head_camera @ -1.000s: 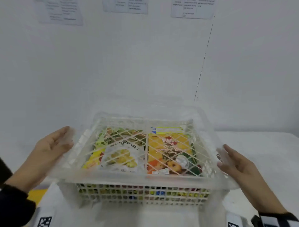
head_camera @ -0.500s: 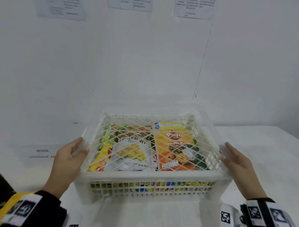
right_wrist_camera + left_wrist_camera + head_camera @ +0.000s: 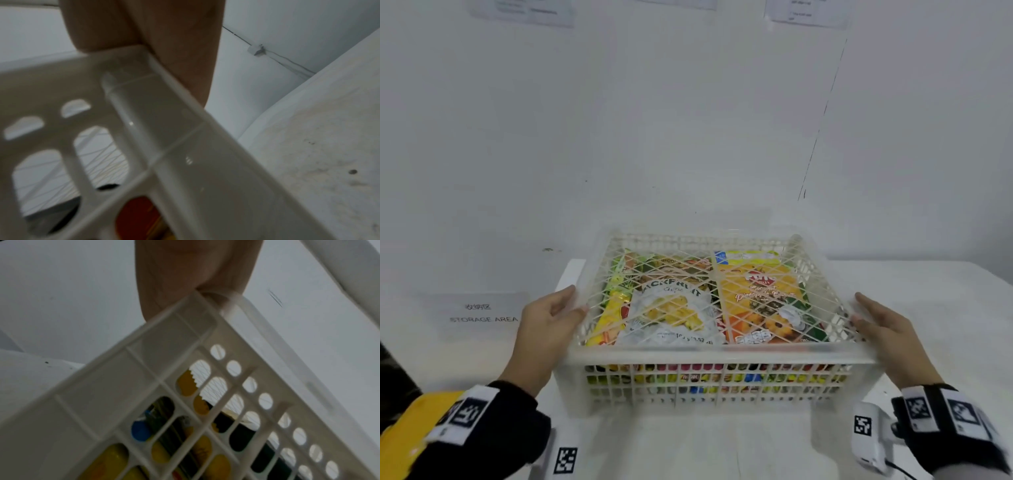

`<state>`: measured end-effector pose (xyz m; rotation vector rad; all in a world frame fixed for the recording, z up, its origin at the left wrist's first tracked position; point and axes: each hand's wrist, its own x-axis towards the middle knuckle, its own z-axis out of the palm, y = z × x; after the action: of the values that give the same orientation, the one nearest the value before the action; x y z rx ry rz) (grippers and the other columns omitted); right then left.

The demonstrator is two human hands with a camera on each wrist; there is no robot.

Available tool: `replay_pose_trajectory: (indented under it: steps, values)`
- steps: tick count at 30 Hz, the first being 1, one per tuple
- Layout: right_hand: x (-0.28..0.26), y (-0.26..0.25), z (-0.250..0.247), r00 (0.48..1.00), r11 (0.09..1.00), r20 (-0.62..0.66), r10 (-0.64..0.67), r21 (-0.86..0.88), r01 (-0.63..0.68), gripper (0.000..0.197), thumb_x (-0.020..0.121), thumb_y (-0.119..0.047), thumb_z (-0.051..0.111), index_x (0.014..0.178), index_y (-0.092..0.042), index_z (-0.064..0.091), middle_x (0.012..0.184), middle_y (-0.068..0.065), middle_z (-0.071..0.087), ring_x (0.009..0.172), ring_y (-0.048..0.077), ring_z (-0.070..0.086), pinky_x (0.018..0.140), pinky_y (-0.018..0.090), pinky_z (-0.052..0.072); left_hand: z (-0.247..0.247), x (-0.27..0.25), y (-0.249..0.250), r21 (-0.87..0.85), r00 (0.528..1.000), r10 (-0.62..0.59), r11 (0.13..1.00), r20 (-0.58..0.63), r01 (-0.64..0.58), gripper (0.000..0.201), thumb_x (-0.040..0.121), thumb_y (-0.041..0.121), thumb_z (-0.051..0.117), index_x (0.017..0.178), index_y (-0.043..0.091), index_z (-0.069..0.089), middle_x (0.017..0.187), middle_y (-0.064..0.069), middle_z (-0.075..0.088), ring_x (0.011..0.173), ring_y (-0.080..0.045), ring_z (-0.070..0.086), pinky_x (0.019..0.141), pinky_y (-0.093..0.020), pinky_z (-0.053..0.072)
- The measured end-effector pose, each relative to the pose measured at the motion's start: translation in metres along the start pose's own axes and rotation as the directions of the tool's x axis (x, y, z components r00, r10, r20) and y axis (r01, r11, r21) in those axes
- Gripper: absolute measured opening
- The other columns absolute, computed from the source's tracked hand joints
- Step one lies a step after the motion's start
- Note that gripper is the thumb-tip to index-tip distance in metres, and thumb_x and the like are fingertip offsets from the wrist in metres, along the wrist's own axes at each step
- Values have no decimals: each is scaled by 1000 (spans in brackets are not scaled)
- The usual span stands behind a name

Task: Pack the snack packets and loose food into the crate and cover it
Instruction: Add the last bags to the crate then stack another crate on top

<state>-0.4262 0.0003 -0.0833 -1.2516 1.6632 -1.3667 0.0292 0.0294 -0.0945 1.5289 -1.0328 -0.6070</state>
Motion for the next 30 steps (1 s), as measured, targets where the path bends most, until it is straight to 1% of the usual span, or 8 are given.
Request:
replay_pose_trajectory:
  steps: [3, 6, 11, 15, 19, 21, 25, 30]
  values:
    - [-2, 1, -1, 1000, 999, -6, 14, 40, -14, 47, 87, 1, 59, 133, -6, 52, 123, 13, 60, 100, 22, 58, 73, 13, 50, -2, -5, 3, -49, 1000, -24, 999, -1, 23, 50, 83, -2, 64, 130, -6, 49, 132, -16, 54, 121, -25, 51, 103, -31, 36]
    - [-5, 1, 0, 998, 994, -48, 32, 110, -27, 47, 85, 2, 61, 131, -7, 55, 120, 16, 62, 99, 24, 60, 69, 16, 53, -3, -6, 4, -47, 1000, -23, 999, 5, 23, 49, 82, -1, 66, 128, -7, 51, 128, -15, 56, 114, -22, 54, 98, -29, 38]
    - [-9, 3, 4, 993, 975, -108, 56, 218, -31, 45, 81, 2, 65, 124, -9, 61, 112, 17, 66, 96, 27, 62, 81, 26, 50, -6, -6, 1, 10, 1000, 23, 1000, -19, -23, 42, 84, 9, 66, 123, -4, 57, 112, -14, 64, 95, -21, 59, 85, -29, 45]
    - [-6, 7, 1, 987, 977, -155, 35, 212, -2, 35, 85, -21, 67, 117, -6, 65, 111, 13, 67, 101, 26, 63, 93, 41, 49, -8, -1, 5, -123, 969, -233, 962, 84, 242, 43, 86, 22, 64, 119, -5, 58, 104, -20, 66, 94, -32, 62, 79, -40, 52]
    - [-5, 9, 0, 980, 961, -143, 140, 260, -100, 28, 89, -21, 63, 103, 2, 68, 99, 20, 69, 87, 32, 62, 82, 44, 50, -20, 0, 8, -192, 894, -372, 886, 250, 422, 36, 83, 26, 65, 98, -8, 65, 91, -22, 71, 76, -31, 66, 63, -34, 56]
    - [-3, 7, -3, 978, 950, -89, 188, 270, -158, 24, 88, -20, 63, 92, 3, 69, 84, 17, 70, 80, 32, 61, 78, 44, 50, -20, 1, 5, -114, 922, -334, 926, 195, 359, 43, 84, 31, 65, 90, -11, 62, 80, -20, 64, 70, -27, 57, 59, -29, 46]
    - [0, 7, -7, 985, 979, -65, 161, 137, -151, 26, 90, -26, 61, 75, -5, 67, 80, 16, 63, 76, 28, 55, 71, 39, 44, -19, 0, 5, 186, 980, -158, 973, 122, 133, 41, 88, 41, 58, 65, 10, 43, 63, -8, 31, 57, -18, 32, 52, -25, 24]
    - [0, 5, -13, 986, 986, -19, 166, 1, -166, 34, 91, -32, 59, 74, -3, 63, 79, 17, 58, 73, 27, 51, 66, 37, 41, -22, -7, 9, 530, 999, -12, 848, 37, -10, 53, 94, 41, 48, 60, 0, 50, 55, -15, 51, 53, -26, 47, 56, -32, 31]
